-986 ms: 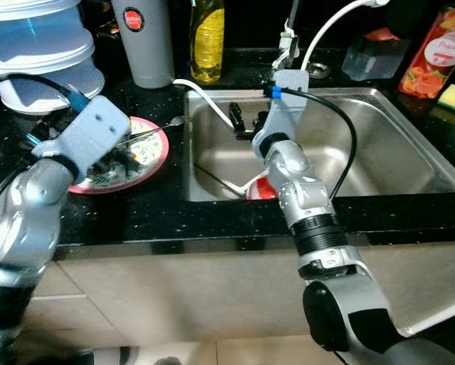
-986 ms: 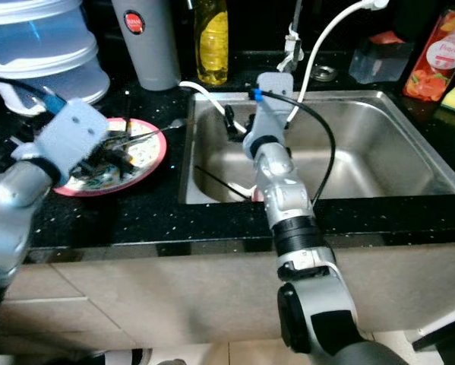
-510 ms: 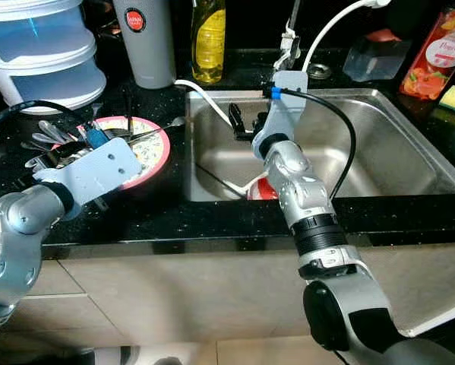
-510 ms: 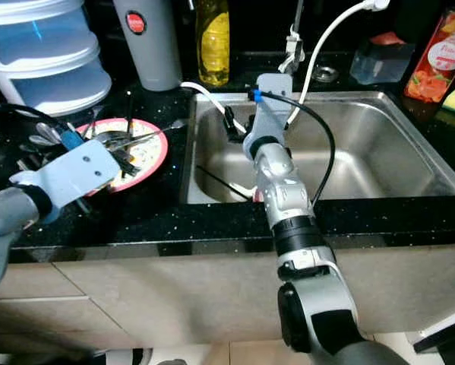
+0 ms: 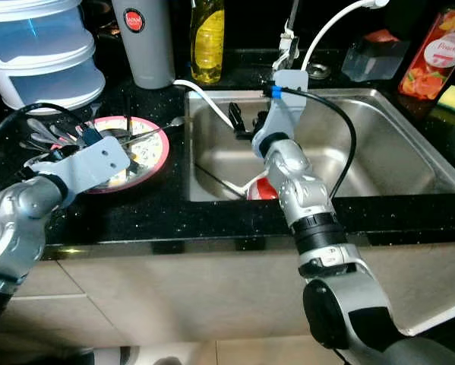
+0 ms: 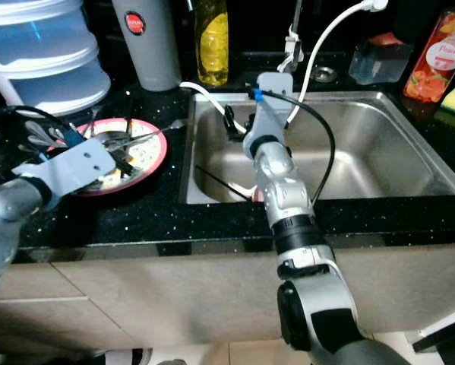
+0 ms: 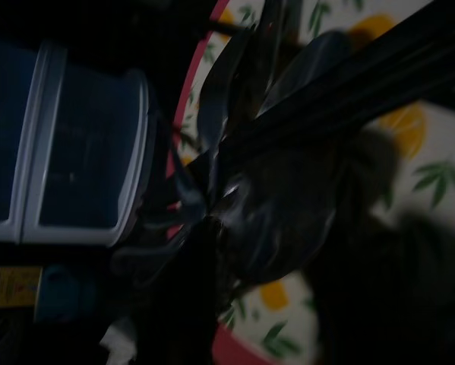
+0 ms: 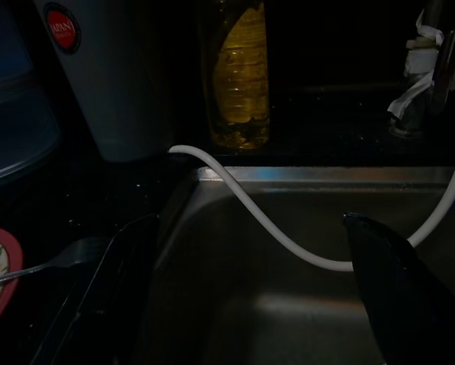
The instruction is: Kitchen organization
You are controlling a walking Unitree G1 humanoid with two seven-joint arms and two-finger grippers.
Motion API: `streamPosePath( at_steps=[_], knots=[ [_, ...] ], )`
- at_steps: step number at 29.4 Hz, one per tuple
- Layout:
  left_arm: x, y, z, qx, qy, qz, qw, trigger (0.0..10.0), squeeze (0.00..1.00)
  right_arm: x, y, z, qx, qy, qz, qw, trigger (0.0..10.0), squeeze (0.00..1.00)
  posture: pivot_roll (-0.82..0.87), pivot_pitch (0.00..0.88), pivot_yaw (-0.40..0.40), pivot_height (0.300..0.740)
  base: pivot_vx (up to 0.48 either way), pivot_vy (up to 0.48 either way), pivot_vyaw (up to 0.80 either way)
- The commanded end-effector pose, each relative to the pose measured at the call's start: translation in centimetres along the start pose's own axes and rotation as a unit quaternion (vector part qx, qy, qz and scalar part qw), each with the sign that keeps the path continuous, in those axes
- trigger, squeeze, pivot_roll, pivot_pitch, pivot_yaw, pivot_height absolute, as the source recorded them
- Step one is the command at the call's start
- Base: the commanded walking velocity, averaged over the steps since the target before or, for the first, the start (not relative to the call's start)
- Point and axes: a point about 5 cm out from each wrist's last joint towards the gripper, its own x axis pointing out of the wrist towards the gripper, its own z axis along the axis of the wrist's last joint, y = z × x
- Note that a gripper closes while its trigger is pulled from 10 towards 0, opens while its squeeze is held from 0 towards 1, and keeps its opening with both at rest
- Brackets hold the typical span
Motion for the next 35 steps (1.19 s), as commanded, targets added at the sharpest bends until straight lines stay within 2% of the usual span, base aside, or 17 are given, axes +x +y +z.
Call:
streamPosePath(
  at_steps=[1, 5, 12, 18, 19, 20, 21, 24, 28, 30, 35],
  knots=[
    [0.7, -1.4, 0.1, -0.005, -0.007, -0.028, 1.000, 0.0, 0.00, 0.1, 0.1, 0.0, 0.001, 0.000, 0.002, 1.000, 10.0, 0.00, 0.23, 0.000, -0.004, 0.740, 0.000, 0.000, 0.00],
    [1.7, -1.9, 0.6, -0.001, -0.034, -0.037, 0.999, 0.0, 0.00, -0.1, -0.3, 0.0, 0.000, -0.001, -0.006, 1.000, 10.0, 0.00, 0.22, 0.000, 0.004, 0.740, 0.000, 0.000, 0.00],
    [1.9, -1.4, 1.3, 0.001, -0.059, -0.024, 0.998, 0.0, 0.00, -0.2, -0.4, 0.0, 0.000, -0.001, -0.010, 1.000, 10.0, 0.00, 0.22, 0.000, 0.006, 0.740, 0.000, 0.000, 0.00],
    [1.9, 0.1, 2.5, 0.012, -0.099, 0.039, 0.994, 0.0, 0.00, -0.2, -0.2, -0.1, 0.001, 0.000, -0.007, 1.000, 10.0, 0.00, 0.23, 0.000, -0.001, 0.740, 0.000, 0.000, 0.00],
    [1.9, 0.4, 2.7, 0.013, -0.104, 0.053, 0.993, 0.4, 0.00, -0.1, -0.1, -0.2, 0.001, 0.001, -0.006, 1.000, 10.0, 0.00, 0.23, 0.000, -0.001, 0.740, 0.000, 0.000, 0.00],
    [1.9, 0.7, 2.9, 0.013, -0.110, 0.068, 0.991, 6.6, 0.00, -0.1, -0.1, -0.2, 0.002, 0.001, -0.005, 1.000, 10.0, 0.00, 0.23, 0.000, -0.004, 0.740, 0.000, 0.000, 0.00],
    [1.7, 1.1, 3.3, 0.010, -0.122, 0.081, 0.989, 10.0, 0.00, -0.1, -0.1, -0.2, 0.002, 0.001, -0.004, 1.000, 10.0, 0.00, 0.23, 0.000, -0.007, 0.740, 0.000, 0.000, 0.00],
    [1.3, 1.9, 4.7, -0.010, -0.160, 0.105, 0.982, 10.0, 0.00, 0.0, 0.0, -0.1, 0.002, 0.002, -0.001, 1.000, 10.0, 0.00, 0.23, 0.000, -0.008, 0.740, 0.000, 0.000, 0.00],
    [1.0, 2.3, 5.4, -0.017, -0.177, 0.118, 0.977, 10.0, 0.00, 0.1, 0.0, -0.1, 0.002, 0.002, -0.001, 1.000, 10.0, 0.00, 0.23, 0.000, -0.008, 0.740, 0.000, 0.000, 0.00],
    [0.8, 2.8, 6.1, -0.006, -0.191, 0.139, 0.972, 10.0, 0.00, 0.0, 0.0, 0.0, 0.002, 0.001, -0.001, 1.000, 10.0, 0.00, 0.23, 0.000, -0.001, 0.740, 0.000, 0.000, 0.00],
    [0.9, 3.2, 6.8, 0.020, -0.198, 0.159, 0.967, 10.0, 0.00, -0.1, -0.1, -0.2, 0.002, 0.004, -0.004, 1.000, 10.0, 0.00, 0.23, 0.000, 0.003, 0.740, 0.000, 0.000, 0.00]
  ],
)
